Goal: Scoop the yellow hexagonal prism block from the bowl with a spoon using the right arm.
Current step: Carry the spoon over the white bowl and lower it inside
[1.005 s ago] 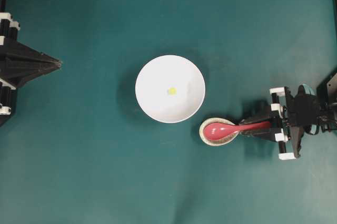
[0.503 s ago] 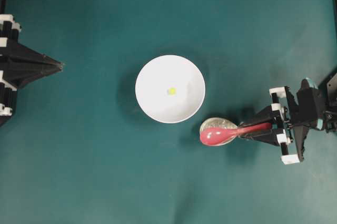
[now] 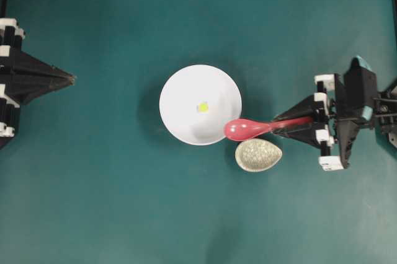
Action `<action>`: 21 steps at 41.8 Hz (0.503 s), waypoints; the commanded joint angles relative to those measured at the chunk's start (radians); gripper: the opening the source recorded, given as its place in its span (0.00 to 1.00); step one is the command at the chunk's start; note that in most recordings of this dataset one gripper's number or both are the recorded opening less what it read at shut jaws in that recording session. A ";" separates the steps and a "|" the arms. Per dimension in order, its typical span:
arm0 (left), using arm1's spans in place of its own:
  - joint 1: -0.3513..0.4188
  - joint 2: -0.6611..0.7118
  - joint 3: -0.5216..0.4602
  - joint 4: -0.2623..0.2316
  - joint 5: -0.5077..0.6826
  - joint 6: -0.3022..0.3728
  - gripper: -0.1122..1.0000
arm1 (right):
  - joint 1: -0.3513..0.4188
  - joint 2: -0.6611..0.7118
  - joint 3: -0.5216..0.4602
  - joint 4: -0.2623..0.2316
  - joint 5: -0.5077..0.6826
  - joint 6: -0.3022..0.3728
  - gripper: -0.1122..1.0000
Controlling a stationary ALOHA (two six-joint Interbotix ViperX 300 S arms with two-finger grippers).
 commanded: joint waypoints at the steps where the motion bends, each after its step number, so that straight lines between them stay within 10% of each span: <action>1: 0.000 0.011 -0.014 0.002 -0.003 0.002 0.10 | -0.048 -0.026 -0.071 0.000 0.106 -0.009 0.32; 21: 0.002 0.012 -0.012 0.008 -0.003 0.003 0.10 | -0.210 0.008 -0.282 -0.005 0.512 -0.015 0.32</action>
